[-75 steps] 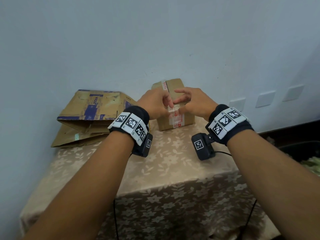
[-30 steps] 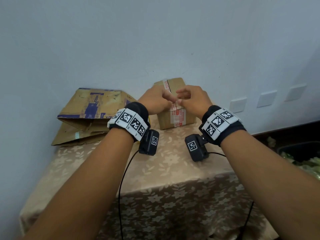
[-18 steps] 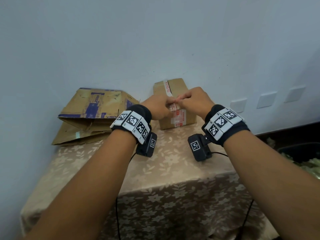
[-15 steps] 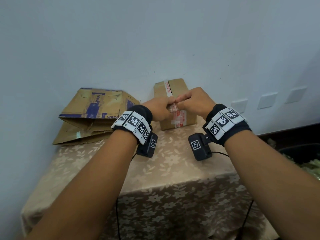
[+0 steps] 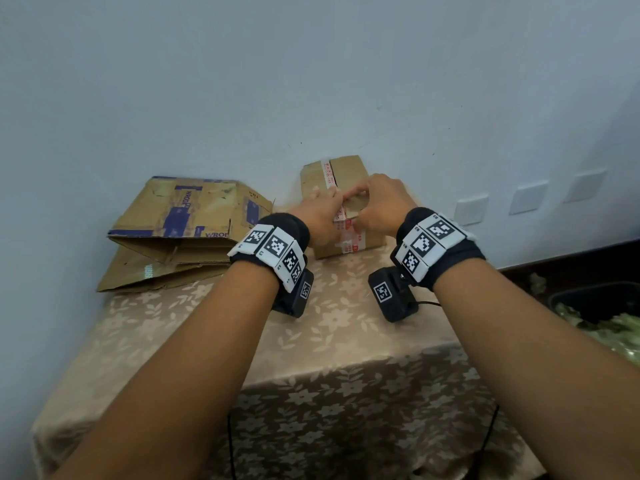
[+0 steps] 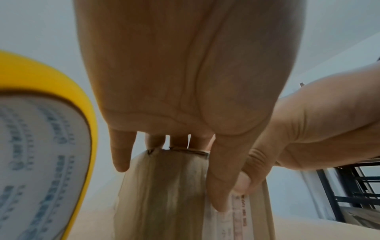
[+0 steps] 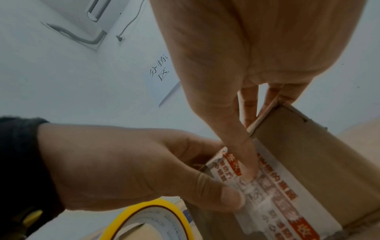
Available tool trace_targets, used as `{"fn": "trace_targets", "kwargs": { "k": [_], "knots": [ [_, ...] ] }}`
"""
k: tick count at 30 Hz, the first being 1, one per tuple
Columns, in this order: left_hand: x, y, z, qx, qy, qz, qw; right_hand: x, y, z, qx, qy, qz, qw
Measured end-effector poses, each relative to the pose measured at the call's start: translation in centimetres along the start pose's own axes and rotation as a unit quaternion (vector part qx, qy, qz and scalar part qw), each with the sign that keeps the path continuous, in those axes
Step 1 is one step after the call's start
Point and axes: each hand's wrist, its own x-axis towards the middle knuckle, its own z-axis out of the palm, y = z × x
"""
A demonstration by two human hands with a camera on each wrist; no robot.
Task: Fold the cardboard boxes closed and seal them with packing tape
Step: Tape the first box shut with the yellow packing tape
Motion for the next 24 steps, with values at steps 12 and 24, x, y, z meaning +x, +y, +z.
{"fn": "trace_targets", "kwargs": {
  "k": [12,24],
  "knots": [
    [-3.7,0.4,-3.9,-0.245,-0.058,0.008,0.968,-1.0,-1.0,-1.0,0.088,-0.011,0.027,0.996],
    [-3.0,0.7,-1.3,-0.273,-0.194,-0.074,0.939,-1.5,-2.2,-1.0,0.116,0.001,0.059,0.992]
  ]
}}
